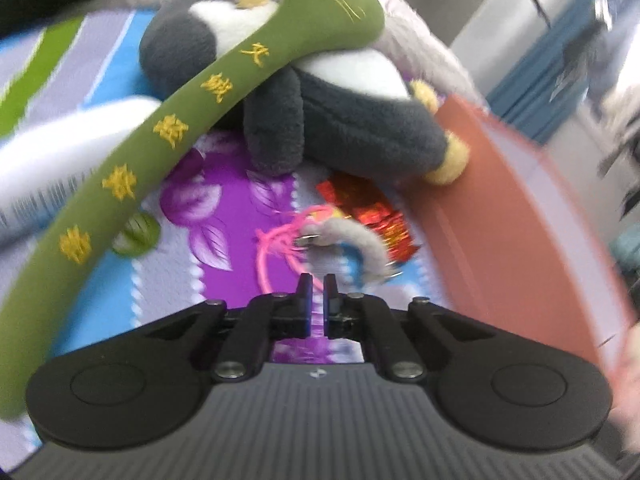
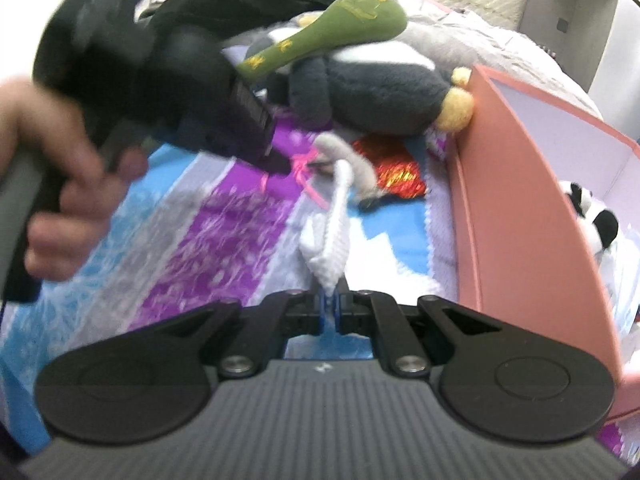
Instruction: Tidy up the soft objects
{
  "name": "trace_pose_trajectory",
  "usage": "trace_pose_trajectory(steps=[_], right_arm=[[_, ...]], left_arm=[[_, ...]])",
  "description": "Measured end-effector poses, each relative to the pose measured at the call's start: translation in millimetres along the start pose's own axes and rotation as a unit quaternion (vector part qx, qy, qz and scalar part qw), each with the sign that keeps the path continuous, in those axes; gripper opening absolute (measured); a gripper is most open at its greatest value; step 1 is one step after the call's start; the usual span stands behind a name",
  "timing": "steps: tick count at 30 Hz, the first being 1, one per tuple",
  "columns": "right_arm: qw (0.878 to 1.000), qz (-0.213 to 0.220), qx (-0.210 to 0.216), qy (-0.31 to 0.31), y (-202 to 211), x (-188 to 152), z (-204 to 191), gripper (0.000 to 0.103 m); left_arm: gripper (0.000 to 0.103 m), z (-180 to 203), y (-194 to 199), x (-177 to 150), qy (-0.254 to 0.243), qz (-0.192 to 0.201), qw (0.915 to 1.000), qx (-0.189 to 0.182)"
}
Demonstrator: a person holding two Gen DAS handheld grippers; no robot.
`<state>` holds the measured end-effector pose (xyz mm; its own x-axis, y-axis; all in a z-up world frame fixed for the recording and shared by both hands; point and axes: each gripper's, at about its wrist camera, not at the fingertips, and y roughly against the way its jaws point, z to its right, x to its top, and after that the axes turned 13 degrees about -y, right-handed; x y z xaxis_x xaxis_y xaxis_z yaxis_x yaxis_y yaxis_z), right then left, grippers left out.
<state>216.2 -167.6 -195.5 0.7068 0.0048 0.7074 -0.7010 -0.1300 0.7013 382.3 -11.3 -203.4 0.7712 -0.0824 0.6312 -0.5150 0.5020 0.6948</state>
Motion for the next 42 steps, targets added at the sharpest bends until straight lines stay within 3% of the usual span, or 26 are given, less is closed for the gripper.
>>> trace_pose_trajectory(steps=[1, 2, 4, 11, 13, 15, 16, 17, 28, 34, 39, 42], right_arm=[[1.0, -0.003, 0.001, 0.002, 1, -4, -2, 0.007], [1.0, -0.006, 0.002, 0.002, 2, -7, -3, 0.007], [1.0, -0.011, 0.005, 0.001, 2, -11, -3, 0.007], [1.0, -0.016, 0.009, -0.008, 1, -14, 0, 0.007], [1.0, -0.016, 0.01, -0.01, 1, -13, 1, 0.007], [1.0, -0.016, 0.011, -0.012, 0, -14, 2, 0.007], [1.0, -0.017, 0.011, -0.013, 0, -14, 2, 0.007], [1.0, -0.017, 0.011, -0.013, 1, -14, 2, 0.007], [1.0, -0.006, 0.006, -0.006, 21, -10, 1, 0.007], [1.0, -0.012, 0.012, 0.003, 39, -17, -10, 0.007], [0.999, -0.029, 0.031, 0.017, 45, -29, -25, 0.007], [0.998, -0.046, 0.044, 0.019, 44, -35, -32, 0.01]], left_arm=[[0.016, -2, 1, 0, 0.017, 0.003, 0.9998, -0.013], [0.034, -3, 2, 1, 0.029, 0.008, 0.9993, -0.021], [0.054, 0, 2, 3, 0.043, 0.018, 0.9986, -0.022], [0.054, 9, -22, 18, 0.095, 0.024, 0.994, -0.05], [0.052, 7, -32, 20, 0.11, 0.023, 0.9927, -0.043], [0.035, 5, -42, 22, 0.121, 0.01, 0.9921, -0.032], [0.017, 4, -47, 23, 0.127, 0.001, 0.9914, -0.032], [0.012, 4, -49, 23, 0.128, -0.003, 0.9911, -0.035], [0.009, 19, 26, 3, 0.069, 0.028, 0.9972, -0.006], [0.009, 10, 72, -46, 0.077, 0.009, 0.997, 0.004], [0.009, -6, 94, -96, 0.135, -0.013, 0.9908, 0.004], [0.01, -6, 102, -116, 0.122, -0.025, 0.9919, 0.024]])
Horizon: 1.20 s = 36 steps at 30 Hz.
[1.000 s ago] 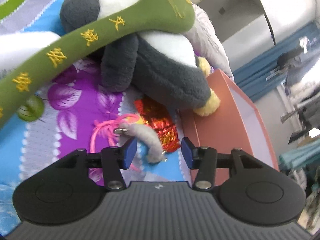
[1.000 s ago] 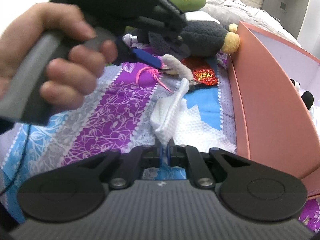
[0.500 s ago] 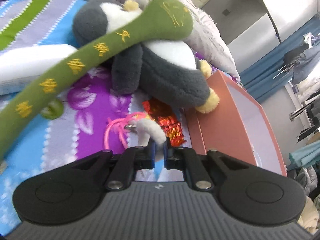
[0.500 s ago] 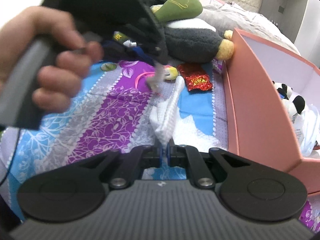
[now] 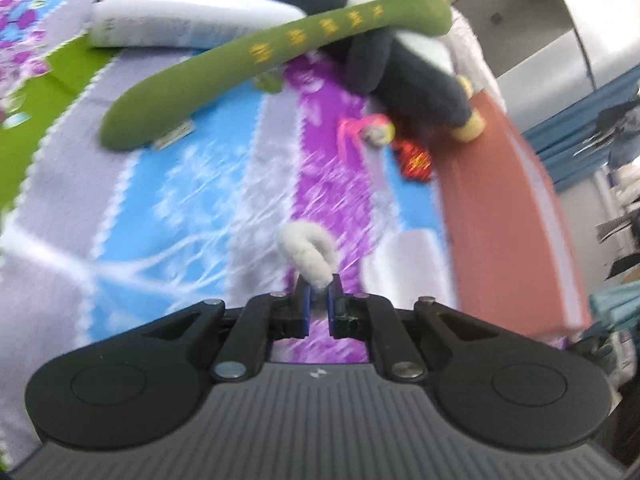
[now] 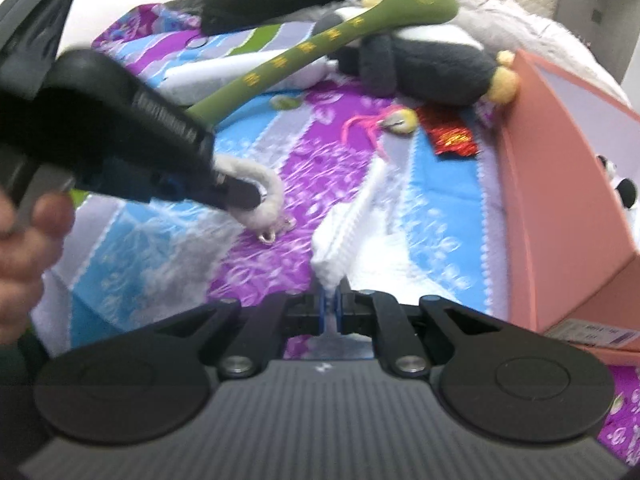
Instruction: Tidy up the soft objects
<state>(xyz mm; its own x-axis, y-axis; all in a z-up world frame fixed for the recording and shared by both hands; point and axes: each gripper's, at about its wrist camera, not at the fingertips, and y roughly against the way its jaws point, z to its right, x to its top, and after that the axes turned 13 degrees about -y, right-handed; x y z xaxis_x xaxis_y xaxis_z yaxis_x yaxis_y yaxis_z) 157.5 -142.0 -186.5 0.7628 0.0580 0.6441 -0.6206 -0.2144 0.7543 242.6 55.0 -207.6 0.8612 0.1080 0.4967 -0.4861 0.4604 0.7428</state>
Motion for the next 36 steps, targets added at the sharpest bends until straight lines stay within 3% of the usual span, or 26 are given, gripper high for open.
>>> trace_pose_trajectory(steps=[2, 4, 6, 8, 9, 14, 25, 31, 33, 36], right_arm=[[1.0, -0.006, 0.01, 0.001, 0, -2, -3, 0.015], [1.0, -0.016, 0.019, -0.007, -1, -3, -2, 0.043], [0.999, -0.024, 0.029, -0.029, 0, -3, 2, 0.053], [0.997, -0.022, 0.045, -0.058, 4, -2, 8, 0.053], [0.996, -0.019, 0.053, -0.068, 7, -2, 11, 0.053], [0.991, 0.011, 0.052, -0.12, 12, 3, 29, 0.053], [0.975, 0.048, 0.03, -0.216, -1, 12, 55, 0.053], [0.973, 0.095, 0.029, -0.207, 24, 21, 57, 0.053], [0.977, 0.083, 0.008, -0.198, 23, 22, 57, 0.052], [0.978, 0.019, -0.012, -0.208, 6, 24, 60, 0.044]], left_arm=[[0.01, -1, 3, -8, -0.014, -0.008, 0.9998, 0.008], [0.014, 0, 5, -14, -0.032, -0.012, 0.9993, 0.017], [0.028, 2, 7, -19, -0.049, -0.016, 0.9984, 0.023], [0.054, 3, 12, -24, -0.058, -0.007, 0.998, 0.027], [0.055, 4, 15, -25, -0.063, 0.0, 0.9975, 0.031], [0.055, 9, 24, -28, -0.088, 0.021, 0.9941, 0.061], [0.055, 15, 36, -22, -0.119, 0.043, 0.9894, 0.071], [0.055, 13, 33, -22, -0.12, 0.044, 0.9886, 0.08], [0.055, 11, 32, -22, -0.121, 0.04, 0.9881, 0.086], [0.055, 7, 30, -22, -0.126, 0.032, 0.9871, 0.093]])
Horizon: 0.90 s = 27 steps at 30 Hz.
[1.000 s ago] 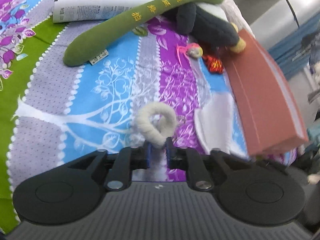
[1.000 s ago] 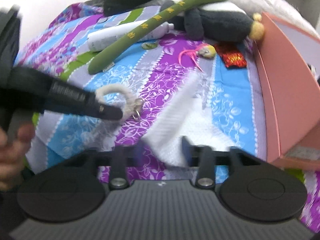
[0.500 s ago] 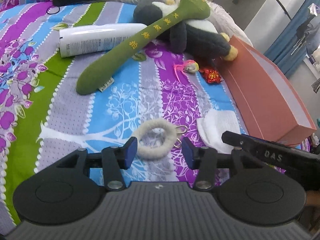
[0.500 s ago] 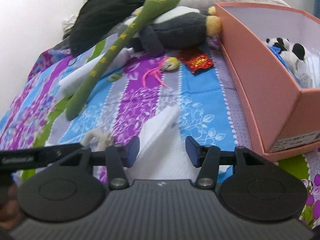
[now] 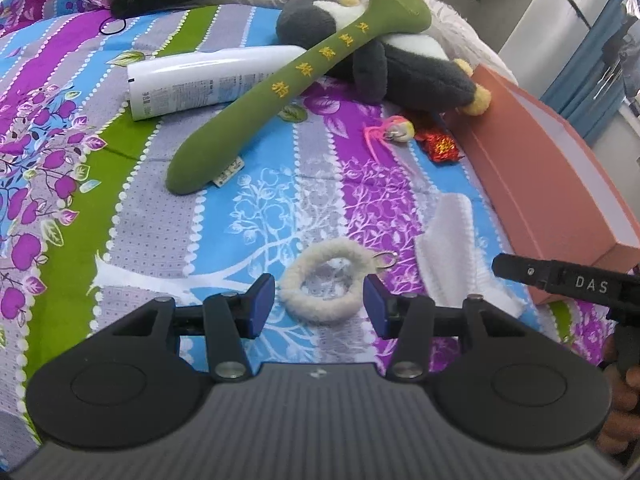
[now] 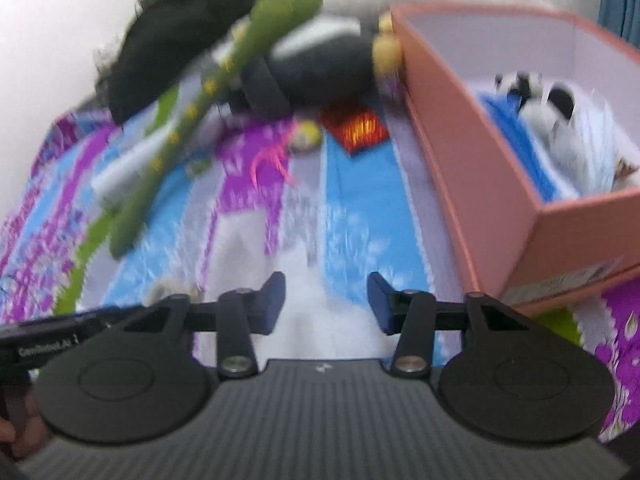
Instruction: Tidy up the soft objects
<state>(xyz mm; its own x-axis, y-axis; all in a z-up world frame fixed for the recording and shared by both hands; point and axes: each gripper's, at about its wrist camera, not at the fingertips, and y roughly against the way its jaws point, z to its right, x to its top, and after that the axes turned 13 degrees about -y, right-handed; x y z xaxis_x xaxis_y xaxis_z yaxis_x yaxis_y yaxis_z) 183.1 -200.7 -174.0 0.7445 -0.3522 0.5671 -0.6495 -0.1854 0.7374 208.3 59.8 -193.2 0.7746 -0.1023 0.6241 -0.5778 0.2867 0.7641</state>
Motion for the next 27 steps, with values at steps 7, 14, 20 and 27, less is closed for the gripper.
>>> trace_pose_trajectory(steps=[7, 14, 20, 27], right_arm=[[0.997, -0.075, 0.003, 0.009, -18, -1, -17, 0.04], [0.996, -0.076, -0.005, 0.051, -20, -15, -25, 0.041], [0.997, -0.062, -0.014, 0.039, -22, -15, -13, 0.053], [0.994, -0.067, 0.012, 0.082, -30, -27, -31, 0.055]], left_arm=[[0.055, -3, -12, 0, -0.022, -0.025, 0.9994, 0.005], [0.055, -8, -2, 7, -0.019, -0.003, 0.9995, 0.026], [0.058, -8, -4, 11, -0.038, -0.006, 0.9991, 0.017], [0.059, 1, -17, 3, -0.054, -0.019, 0.9983, 0.0]])
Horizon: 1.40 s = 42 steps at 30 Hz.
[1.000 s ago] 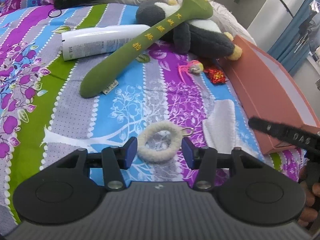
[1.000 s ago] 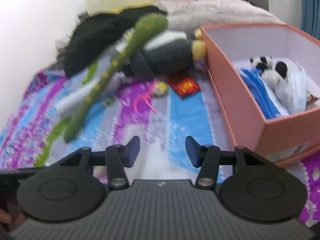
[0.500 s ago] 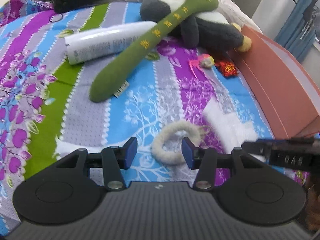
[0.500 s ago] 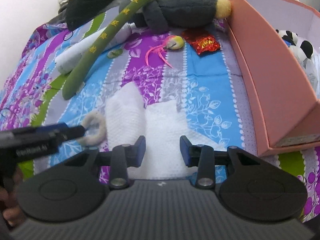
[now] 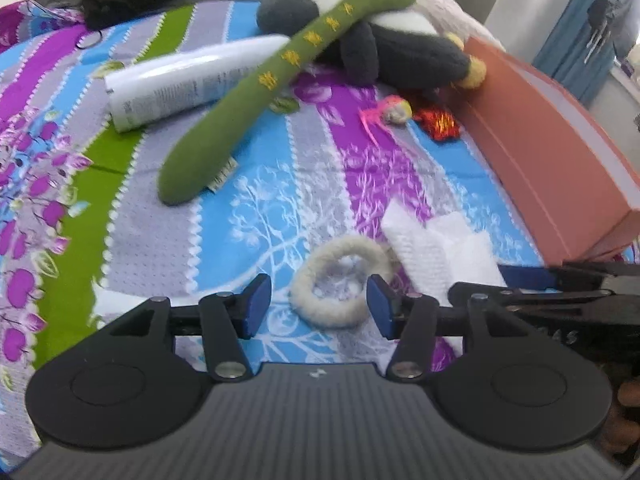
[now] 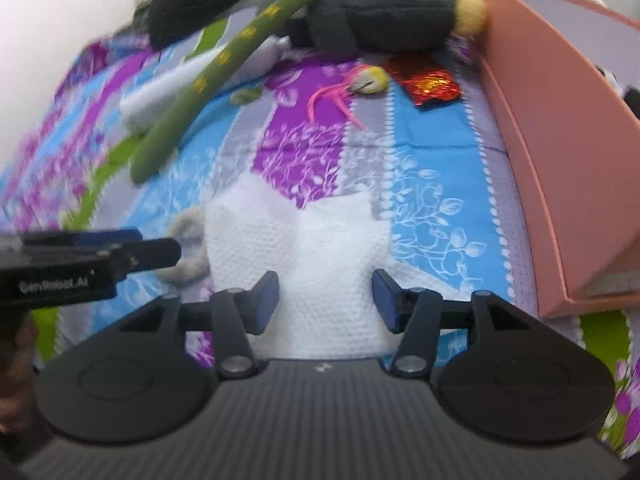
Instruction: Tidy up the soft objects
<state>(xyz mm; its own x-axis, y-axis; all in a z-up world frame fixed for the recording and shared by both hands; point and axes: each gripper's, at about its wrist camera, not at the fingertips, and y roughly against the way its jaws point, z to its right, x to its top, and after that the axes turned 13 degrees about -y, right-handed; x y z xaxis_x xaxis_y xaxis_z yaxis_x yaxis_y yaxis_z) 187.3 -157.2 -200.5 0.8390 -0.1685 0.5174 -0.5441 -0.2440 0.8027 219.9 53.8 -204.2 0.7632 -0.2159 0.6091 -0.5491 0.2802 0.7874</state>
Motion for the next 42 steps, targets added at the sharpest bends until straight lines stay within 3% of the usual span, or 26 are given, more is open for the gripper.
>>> trace_pose_trajectory(steps=[3, 8, 11, 13, 15, 18, 20, 25, 33, 36, 38, 41, 42], right_arm=[[1.0, 0.004, -0.009, 0.03, -5, -5, -6, 0.066], [0.997, 0.012, -0.021, 0.071, -10, -15, -15, 0.061], [0.996, 0.014, -0.025, 0.079, -9, -17, -18, 0.04], [0.996, 0.014, -0.022, 0.082, -7, -18, -21, 0.015], [0.996, 0.017, -0.029, 0.079, -5, -18, -22, 0.01], [0.998, 0.019, -0.024, 0.058, 0, -15, -16, 0.008], [0.998, 0.026, -0.027, 0.043, 7, -12, -11, 0.008], [0.997, 0.057, -0.05, 0.017, 30, -5, 9, 0.008], [0.997, 0.047, -0.059, -0.02, 30, -8, 40, 0.008], [0.997, 0.043, -0.057, -0.023, 27, -9, 41, 0.008], [0.997, 0.041, -0.056, -0.024, 27, -9, 41, 0.008], [0.998, 0.038, -0.052, -0.028, 29, -7, 42, 0.008], [0.998, 0.037, -0.051, -0.029, 29, -7, 42, 0.008]], left_arm=[[0.059, 2, -4, -1, -0.01, -0.002, 0.9999, 0.0], [0.059, 2, -5, 4, -0.012, 0.001, 0.9999, -0.004], [0.059, 1, -5, 5, -0.013, 0.0, 0.9999, -0.002], [0.059, 1, -5, 6, -0.017, -0.002, 0.9998, -0.002], [0.059, 3, -6, 6, -0.024, -0.002, 0.9997, -0.004], [0.061, 6, -7, 6, -0.032, -0.005, 0.9995, -0.005], [0.068, 10, -7, 7, -0.048, -0.004, 0.9988, -0.01], [0.068, 27, -11, 9, -0.103, 0.0, 0.9947, -0.008], [0.066, 51, -30, 9, -0.169, -0.011, 0.9848, 0.038], [0.052, 49, -32, 10, -0.156, -0.008, 0.9872, 0.035], [0.032, 44, -34, 12, -0.136, -0.009, 0.99, 0.036], [0.013, 34, -34, 14, -0.103, -0.012, 0.9939, 0.039], [0.012, 31, -32, 14, -0.089, -0.01, 0.9953, 0.037]])
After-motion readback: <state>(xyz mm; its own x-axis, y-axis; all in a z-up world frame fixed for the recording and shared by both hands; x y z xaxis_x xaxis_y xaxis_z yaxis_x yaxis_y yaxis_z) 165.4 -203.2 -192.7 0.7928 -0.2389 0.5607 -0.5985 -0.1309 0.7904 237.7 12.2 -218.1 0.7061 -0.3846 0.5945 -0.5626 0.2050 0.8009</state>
